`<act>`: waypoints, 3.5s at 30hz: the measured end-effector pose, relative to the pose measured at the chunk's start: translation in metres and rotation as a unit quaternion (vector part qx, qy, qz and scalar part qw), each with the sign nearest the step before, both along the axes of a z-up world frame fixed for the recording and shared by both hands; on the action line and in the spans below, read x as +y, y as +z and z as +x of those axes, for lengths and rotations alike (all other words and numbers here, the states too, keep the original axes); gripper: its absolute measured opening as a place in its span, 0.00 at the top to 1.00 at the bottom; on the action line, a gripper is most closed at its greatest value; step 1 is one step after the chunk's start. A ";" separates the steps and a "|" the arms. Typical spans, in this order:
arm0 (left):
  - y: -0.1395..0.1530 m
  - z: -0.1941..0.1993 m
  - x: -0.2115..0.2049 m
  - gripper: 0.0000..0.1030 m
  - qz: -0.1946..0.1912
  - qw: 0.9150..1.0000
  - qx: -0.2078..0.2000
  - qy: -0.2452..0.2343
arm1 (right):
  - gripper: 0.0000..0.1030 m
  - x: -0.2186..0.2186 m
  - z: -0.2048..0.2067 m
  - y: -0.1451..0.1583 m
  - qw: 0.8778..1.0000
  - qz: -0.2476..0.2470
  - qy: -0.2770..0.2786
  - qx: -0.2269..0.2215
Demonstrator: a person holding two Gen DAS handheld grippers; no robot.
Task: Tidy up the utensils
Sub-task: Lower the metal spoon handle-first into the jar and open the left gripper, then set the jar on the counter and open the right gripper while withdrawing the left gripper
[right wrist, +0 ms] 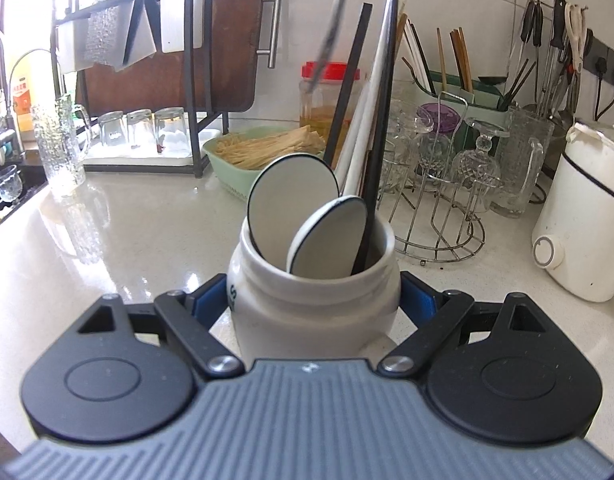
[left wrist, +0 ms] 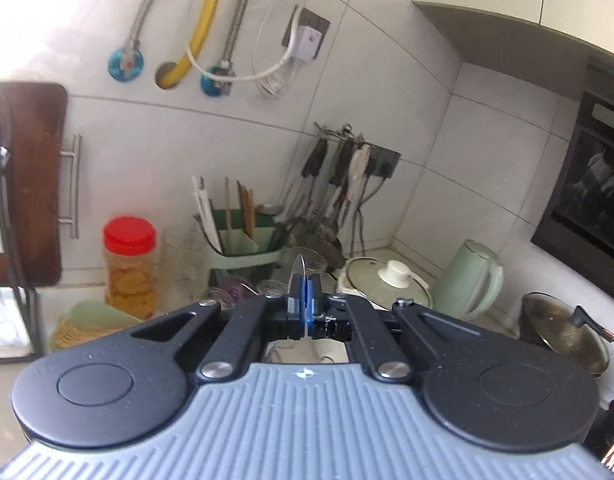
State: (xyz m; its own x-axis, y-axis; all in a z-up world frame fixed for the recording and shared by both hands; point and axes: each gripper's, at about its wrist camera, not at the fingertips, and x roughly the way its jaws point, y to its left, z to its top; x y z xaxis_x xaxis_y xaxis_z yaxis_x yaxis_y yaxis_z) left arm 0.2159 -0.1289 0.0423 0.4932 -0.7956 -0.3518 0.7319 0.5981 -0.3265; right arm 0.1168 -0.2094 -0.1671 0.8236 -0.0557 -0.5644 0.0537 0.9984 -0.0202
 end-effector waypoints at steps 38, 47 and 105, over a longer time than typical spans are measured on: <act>-0.071 -0.002 0.017 0.99 0.066 0.994 0.086 0.022 | 0.12 -0.003 0.002 -0.001 1.000 0.007 0.008 -0.002; -0.089 0.005 0.020 0.99 0.081 0.990 0.112 0.031 | 0.12 -0.003 0.003 -0.001 1.000 0.006 0.008 -0.003; -0.002 -0.062 0.091 0.07 0.157 0.973 0.032 0.164 | 0.00 -0.050 -0.081 0.150 0.991 0.084 -0.083 -0.064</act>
State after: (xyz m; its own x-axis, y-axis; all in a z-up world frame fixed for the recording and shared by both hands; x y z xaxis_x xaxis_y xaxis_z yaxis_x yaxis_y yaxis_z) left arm 0.1534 -0.0376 0.0401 0.6706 -0.4475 -0.5917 0.4695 0.8735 -0.1285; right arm 0.0362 -0.2590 -0.0169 0.8764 -0.1106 -0.4687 0.2087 0.9644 0.1627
